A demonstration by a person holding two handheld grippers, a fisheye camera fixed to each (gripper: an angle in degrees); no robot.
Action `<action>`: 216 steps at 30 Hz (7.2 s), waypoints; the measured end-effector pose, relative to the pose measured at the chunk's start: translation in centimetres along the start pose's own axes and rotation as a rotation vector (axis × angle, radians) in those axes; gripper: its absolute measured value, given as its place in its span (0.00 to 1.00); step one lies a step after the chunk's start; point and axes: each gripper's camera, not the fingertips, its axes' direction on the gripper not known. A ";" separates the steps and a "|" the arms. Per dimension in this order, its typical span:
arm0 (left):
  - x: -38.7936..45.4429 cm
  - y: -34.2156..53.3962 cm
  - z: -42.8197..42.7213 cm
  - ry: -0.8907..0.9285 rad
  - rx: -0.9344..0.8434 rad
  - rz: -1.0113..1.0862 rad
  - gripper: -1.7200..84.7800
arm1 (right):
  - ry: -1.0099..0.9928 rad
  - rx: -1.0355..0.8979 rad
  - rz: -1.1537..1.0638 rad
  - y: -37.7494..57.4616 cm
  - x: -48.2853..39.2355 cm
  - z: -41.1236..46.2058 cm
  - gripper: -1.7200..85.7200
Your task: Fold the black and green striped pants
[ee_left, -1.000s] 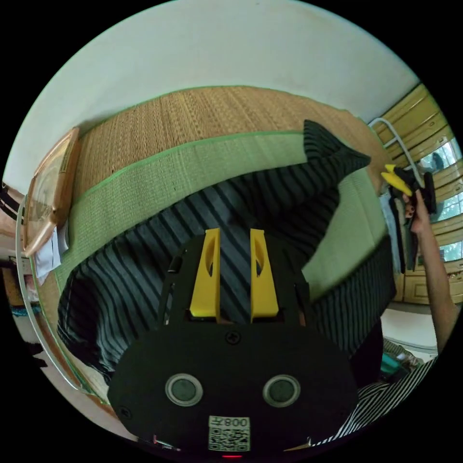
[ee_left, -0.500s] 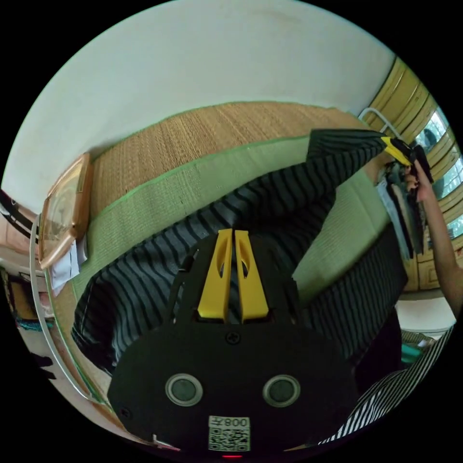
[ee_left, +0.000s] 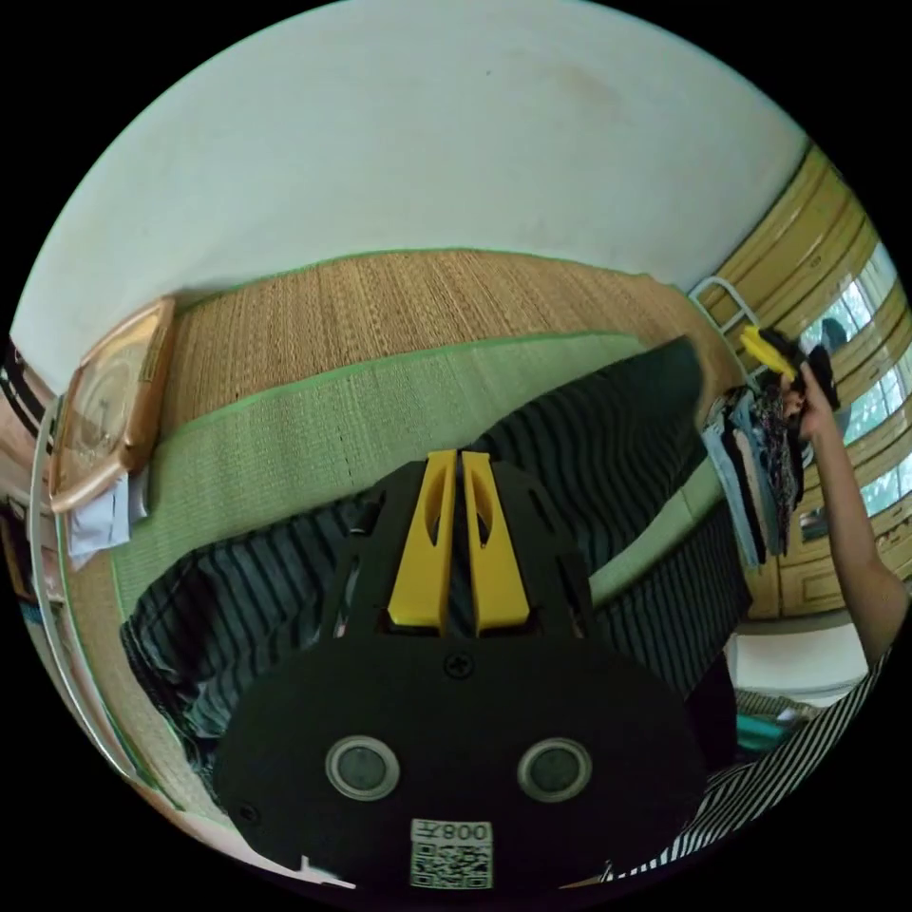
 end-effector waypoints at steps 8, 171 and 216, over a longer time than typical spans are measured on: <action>-5.5 3.6 3.6 -0.258 -0.207 -0.090 0.02 | 0.413 -0.392 -0.256 6.1 0.4 9.7 0.02; -16.4 33.0 -10.1 0.094 -0.062 -0.030 0.02 | 0.263 -0.417 -0.611 26.6 -31.4 27.6 0.02; 5.8 14.6 28.0 0.011 -0.198 0.389 0.03 | 0.634 -0.332 -0.397 11.3 -2.6 6.8 0.09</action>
